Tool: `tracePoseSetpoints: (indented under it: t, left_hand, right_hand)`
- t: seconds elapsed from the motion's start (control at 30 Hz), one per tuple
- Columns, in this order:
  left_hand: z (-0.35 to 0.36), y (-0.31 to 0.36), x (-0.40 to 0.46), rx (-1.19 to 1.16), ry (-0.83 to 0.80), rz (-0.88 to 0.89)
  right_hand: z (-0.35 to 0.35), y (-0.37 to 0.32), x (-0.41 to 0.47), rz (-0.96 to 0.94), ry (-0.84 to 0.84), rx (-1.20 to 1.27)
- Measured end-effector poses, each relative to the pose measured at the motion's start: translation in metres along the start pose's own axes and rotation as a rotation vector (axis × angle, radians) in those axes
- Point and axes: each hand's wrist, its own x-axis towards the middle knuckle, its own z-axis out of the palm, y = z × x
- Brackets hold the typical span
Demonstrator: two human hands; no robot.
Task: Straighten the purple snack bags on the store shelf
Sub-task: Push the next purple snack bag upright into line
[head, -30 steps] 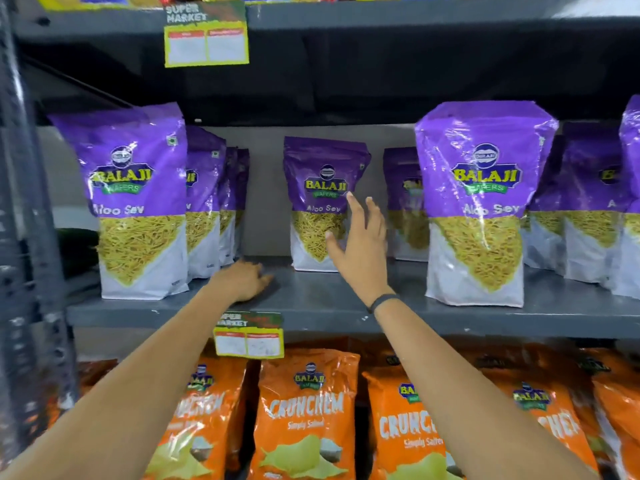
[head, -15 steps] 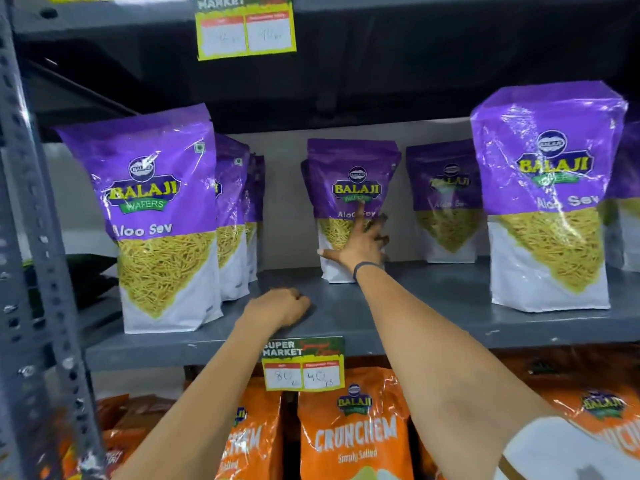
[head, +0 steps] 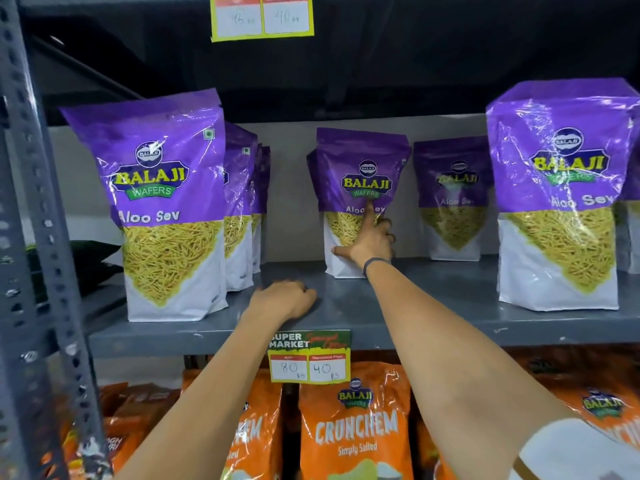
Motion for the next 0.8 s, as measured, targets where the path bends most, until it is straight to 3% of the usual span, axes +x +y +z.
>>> tracePoseSetpoints:
  t: [0.8]
  left_hand:
    - [-0.004,0.001,-0.012,-0.022,0.022,-0.093]
  right_hand:
    - [-0.056,0.009,-0.083,-0.085,0.075,-0.051]
